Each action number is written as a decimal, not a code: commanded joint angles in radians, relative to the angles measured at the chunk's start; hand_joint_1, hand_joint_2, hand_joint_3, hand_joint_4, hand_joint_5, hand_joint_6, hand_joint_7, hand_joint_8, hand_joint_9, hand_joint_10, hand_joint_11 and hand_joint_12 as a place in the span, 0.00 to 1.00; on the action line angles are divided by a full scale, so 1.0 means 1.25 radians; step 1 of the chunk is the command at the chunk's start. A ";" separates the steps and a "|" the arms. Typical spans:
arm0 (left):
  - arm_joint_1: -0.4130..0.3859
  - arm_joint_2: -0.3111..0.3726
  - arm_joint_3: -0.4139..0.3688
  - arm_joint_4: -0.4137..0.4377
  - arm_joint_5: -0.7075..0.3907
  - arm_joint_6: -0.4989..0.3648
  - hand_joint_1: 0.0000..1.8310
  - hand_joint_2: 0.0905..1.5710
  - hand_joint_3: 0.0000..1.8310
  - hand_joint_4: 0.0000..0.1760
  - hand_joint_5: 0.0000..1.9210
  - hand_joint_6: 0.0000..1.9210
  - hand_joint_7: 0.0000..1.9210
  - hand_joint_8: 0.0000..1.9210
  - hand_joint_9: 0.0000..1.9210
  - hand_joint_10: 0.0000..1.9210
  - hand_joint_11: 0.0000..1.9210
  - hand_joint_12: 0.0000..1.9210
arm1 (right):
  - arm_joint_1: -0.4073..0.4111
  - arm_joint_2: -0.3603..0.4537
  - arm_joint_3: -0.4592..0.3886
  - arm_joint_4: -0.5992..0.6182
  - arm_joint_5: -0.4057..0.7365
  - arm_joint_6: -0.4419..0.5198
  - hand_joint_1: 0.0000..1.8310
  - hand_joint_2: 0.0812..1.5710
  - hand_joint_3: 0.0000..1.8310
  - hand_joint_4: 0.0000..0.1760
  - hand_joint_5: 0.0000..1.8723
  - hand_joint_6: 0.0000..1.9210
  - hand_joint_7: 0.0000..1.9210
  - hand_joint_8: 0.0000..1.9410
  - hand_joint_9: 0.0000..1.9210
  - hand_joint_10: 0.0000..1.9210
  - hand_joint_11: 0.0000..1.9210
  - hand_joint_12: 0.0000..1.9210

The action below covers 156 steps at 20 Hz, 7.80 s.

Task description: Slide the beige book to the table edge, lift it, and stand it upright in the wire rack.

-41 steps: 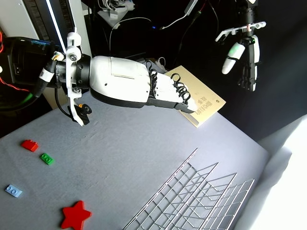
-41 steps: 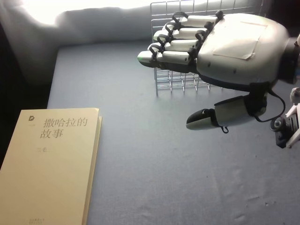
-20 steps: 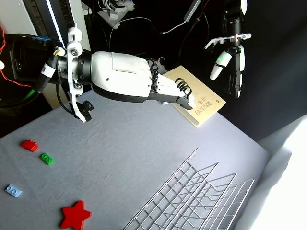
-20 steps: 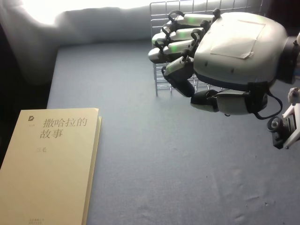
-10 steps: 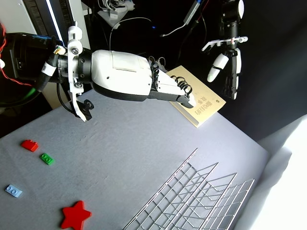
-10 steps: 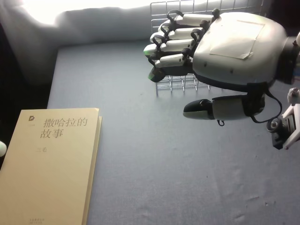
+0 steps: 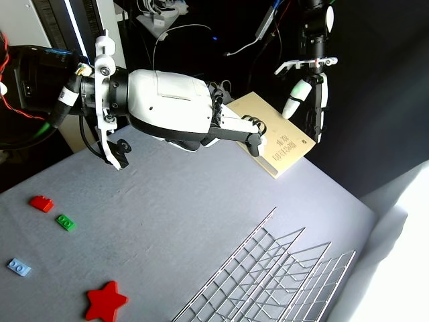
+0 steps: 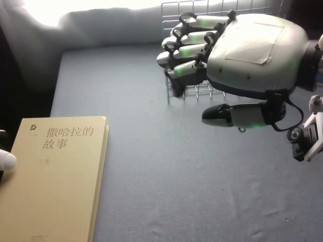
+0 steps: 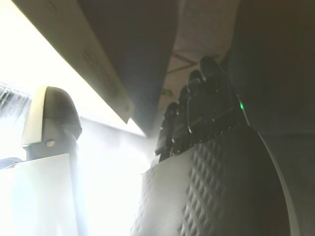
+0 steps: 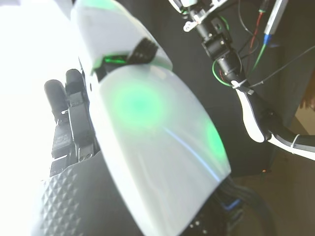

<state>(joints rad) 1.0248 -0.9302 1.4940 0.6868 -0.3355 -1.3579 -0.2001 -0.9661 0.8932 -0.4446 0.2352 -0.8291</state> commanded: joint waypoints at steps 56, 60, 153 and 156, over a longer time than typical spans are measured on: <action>-0.053 -0.008 -0.025 -0.023 0.004 -0.046 0.67 0.72 0.00 0.00 0.40 0.62 0.53 0.54 0.63 0.14 0.39 0.64 | -0.004 -0.004 -0.002 0.010 0.090 -0.025 0.37 0.72 0.00 0.00 0.19 0.01 0.15 0.00 0.10 0.00 0.00 0.29; -0.054 -0.009 -0.011 -0.023 -0.003 -0.050 0.76 0.68 0.00 0.00 0.45 0.47 0.54 0.49 0.54 0.62 0.43 0.68 | -0.004 -0.004 -0.002 0.010 0.090 -0.026 0.35 0.72 0.00 0.00 0.18 0.00 0.14 0.00 0.09 0.00 0.00 0.26; -0.156 0.022 0.056 -0.005 0.049 -0.062 0.76 0.68 0.00 0.00 0.47 0.47 0.54 0.46 0.54 0.60 0.46 0.66 | -0.006 -0.005 -0.002 0.010 0.097 -0.036 0.45 0.65 0.00 0.00 0.18 0.00 0.16 0.00 0.15 0.01 0.00 0.34; -0.155 0.022 0.056 -0.005 0.049 -0.063 0.76 0.68 0.00 0.00 0.46 0.49 0.54 0.46 0.53 0.61 0.45 0.67 | -0.006 -0.005 -0.002 0.010 0.098 -0.036 0.43 0.67 0.00 0.00 0.17 0.00 0.15 0.00 0.14 0.00 0.00 0.28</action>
<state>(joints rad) 0.8360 -0.9180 1.5589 0.7006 -0.2531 -1.4303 -0.2115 -0.9756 0.8932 -0.4446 0.2359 -0.8703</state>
